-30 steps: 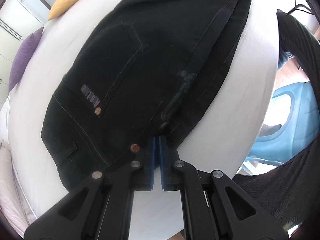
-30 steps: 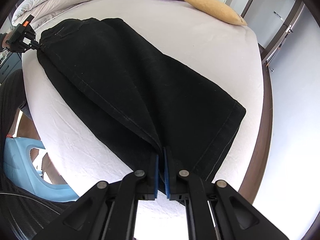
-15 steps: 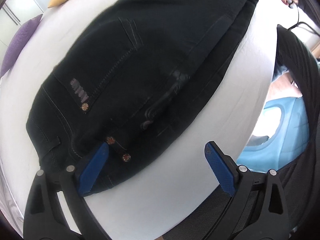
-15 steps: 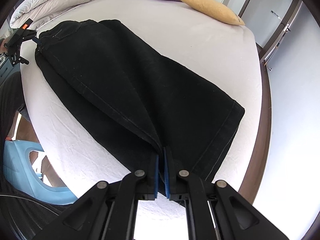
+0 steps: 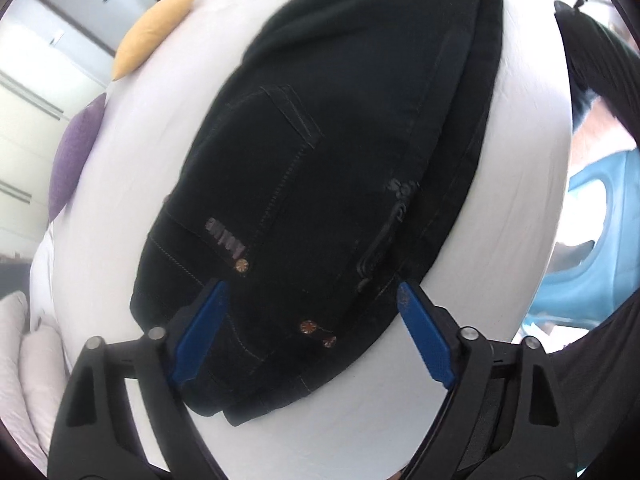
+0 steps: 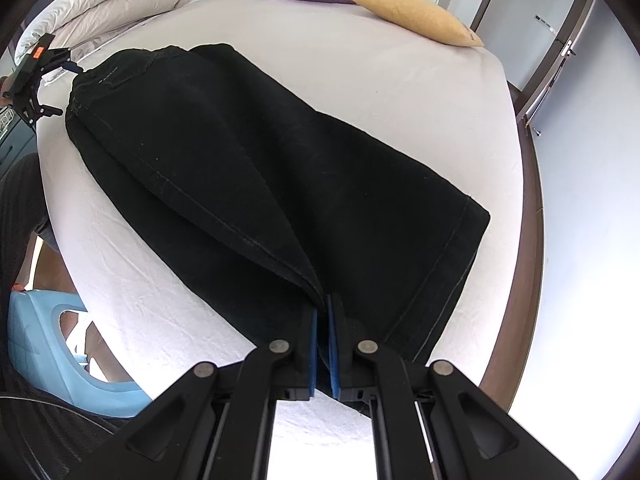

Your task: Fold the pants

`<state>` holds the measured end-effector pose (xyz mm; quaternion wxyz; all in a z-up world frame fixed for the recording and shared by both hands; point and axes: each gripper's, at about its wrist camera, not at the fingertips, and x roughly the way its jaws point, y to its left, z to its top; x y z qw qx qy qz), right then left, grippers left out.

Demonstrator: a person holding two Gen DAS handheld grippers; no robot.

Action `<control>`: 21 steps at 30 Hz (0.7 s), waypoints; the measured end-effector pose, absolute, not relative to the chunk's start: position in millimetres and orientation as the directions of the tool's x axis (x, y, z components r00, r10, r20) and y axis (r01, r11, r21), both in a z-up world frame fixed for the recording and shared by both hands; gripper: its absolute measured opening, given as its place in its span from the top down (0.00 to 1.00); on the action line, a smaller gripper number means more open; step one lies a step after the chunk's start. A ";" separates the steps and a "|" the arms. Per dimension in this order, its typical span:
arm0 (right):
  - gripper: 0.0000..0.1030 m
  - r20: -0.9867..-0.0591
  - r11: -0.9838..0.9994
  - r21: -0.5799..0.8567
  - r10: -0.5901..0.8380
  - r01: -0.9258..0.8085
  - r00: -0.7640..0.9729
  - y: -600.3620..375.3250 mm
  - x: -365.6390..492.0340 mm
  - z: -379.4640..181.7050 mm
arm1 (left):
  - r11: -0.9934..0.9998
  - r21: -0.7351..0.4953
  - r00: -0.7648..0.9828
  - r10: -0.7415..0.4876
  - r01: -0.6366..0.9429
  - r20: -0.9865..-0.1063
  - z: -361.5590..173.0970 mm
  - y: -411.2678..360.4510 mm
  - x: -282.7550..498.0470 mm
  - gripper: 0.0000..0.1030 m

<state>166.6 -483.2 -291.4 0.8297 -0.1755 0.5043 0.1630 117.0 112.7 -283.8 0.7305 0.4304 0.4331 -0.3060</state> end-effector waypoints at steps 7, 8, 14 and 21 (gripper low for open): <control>0.95 -0.892 0.889 -0.124 0.095 -0.442 0.441 -485.2 167.9 -292.5 | 0.431 0.369 0.435 -0.061 0.823 -0.899 -305.4 111.4 145.2 0.48; 0.95 -0.891 0.890 -0.122 0.097 -0.440 0.444 -485.6 167.7 -292.0 | 0.412 0.376 0.435 -0.057 0.830 -0.899 -307.8 109.1 142.3 0.48; 0.95 -0.890 0.892 -0.117 0.101 -0.437 0.444 -490.1 168.5 -292.6 | 0.375 0.411 0.466 -0.065 0.831 -0.882 -312.6 104.9 126.6 0.48; 0.95 -0.890 0.892 -0.118 0.100 -0.435 0.445 -490.2 168.3 -292.7 | 0.310 0.450 0.478 -0.015 0.838 -0.878 -327.7 101.8 121.8 0.79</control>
